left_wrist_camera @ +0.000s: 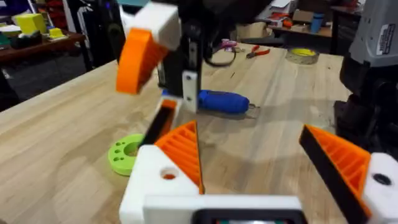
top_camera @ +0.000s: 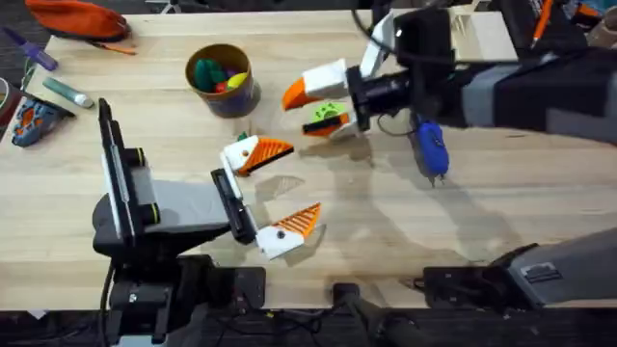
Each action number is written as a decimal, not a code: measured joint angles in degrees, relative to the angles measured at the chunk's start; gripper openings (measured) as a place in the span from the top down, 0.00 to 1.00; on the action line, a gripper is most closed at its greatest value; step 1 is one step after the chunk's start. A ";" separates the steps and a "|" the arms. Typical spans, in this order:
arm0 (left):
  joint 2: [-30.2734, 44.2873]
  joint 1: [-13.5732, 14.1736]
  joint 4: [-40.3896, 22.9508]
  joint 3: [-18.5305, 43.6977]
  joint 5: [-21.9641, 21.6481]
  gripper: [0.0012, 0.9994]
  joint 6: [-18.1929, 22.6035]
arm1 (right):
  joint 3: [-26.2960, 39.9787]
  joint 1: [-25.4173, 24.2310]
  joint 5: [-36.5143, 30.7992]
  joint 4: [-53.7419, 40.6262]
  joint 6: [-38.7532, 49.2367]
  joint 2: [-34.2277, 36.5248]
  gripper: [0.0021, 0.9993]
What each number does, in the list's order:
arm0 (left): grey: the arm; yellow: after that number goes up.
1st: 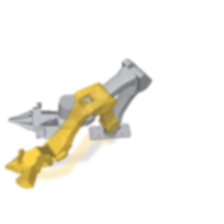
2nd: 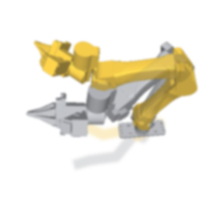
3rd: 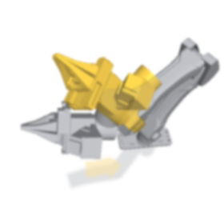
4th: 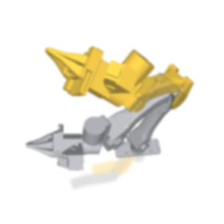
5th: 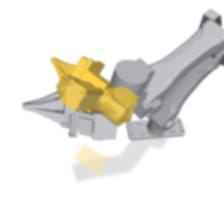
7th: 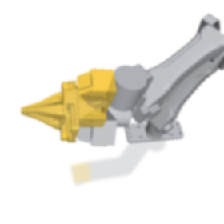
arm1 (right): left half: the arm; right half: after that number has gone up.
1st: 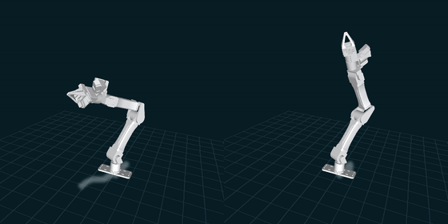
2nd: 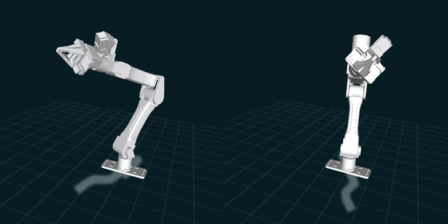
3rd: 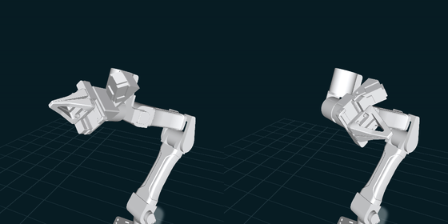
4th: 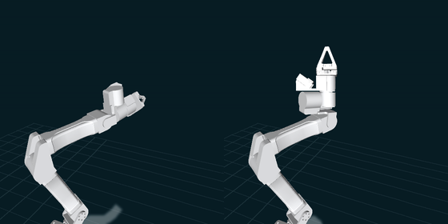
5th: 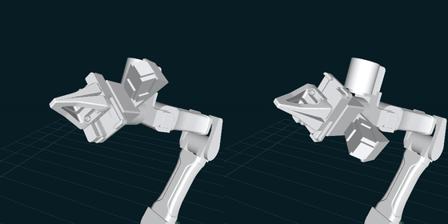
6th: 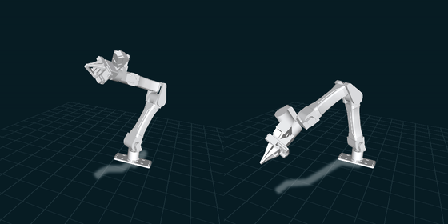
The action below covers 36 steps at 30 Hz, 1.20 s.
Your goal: Pick up the gripper from the table and insert it into the empty holder that is missing its gripper. Then pick up a screw, insert it into the mounting hole, and use the screwdriver to tighten it. Finally, clean up the table by picking up the vegetable and placing it into the bucket.
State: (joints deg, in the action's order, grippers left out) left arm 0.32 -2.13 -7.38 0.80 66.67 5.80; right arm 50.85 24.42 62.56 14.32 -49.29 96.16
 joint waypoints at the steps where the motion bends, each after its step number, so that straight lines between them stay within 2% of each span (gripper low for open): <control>1: 0.00 0.00 0.00 0.00 -0.02 0.01 0.00 | 1.22 -0.60 -0.26 -2.79 2.35 -0.63 0.01; 7: -0.01 0.00 0.00 0.00 0.00 0.01 0.00 | 9.06 -4.02 -1.23 -16.71 14.72 -3.51 0.01; 10: -0.02 0.00 0.00 0.00 0.00 0.01 0.00 | 13.76 -5.21 -4.14 -28.29 21.21 -3.95 0.01; 13: -0.01 0.00 0.00 0.00 0.00 0.01 0.00 | 19.59 -5.44 -11.54 -42.43 28.30 -3.95 0.01; 19: 0.00 0.00 0.00 0.00 0.00 0.01 0.00 | 29.96 -6.34 -31.75 -57.54 36.95 -3.95 0.01; 21: 0.00 0.00 0.00 0.00 0.00 0.01 0.00 | 32.52 -7.69 -37.27 -60.83 37.79 -3.95 0.01; 25: -0.02 0.00 0.00 0.00 0.00 0.01 0.00 | 35.79 -10.89 -43.83 -64.61 38.29 -3.95 0.01; 29: -0.01 0.00 0.00 0.00 0.00 0.01 0.00 | 36.44 -12.84 -46.97 -66.27 39.47 -3.95 0.01; 36: -0.02 0.00 0.00 0.00 0.00 0.01 0.00 | 36.44 -13.35 -49.12 -67.64 42.34 -3.95 0.01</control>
State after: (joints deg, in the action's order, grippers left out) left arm 0.30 -2.13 -7.38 0.80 66.67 5.80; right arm 87.29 11.07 13.44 -53.32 -6.95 92.20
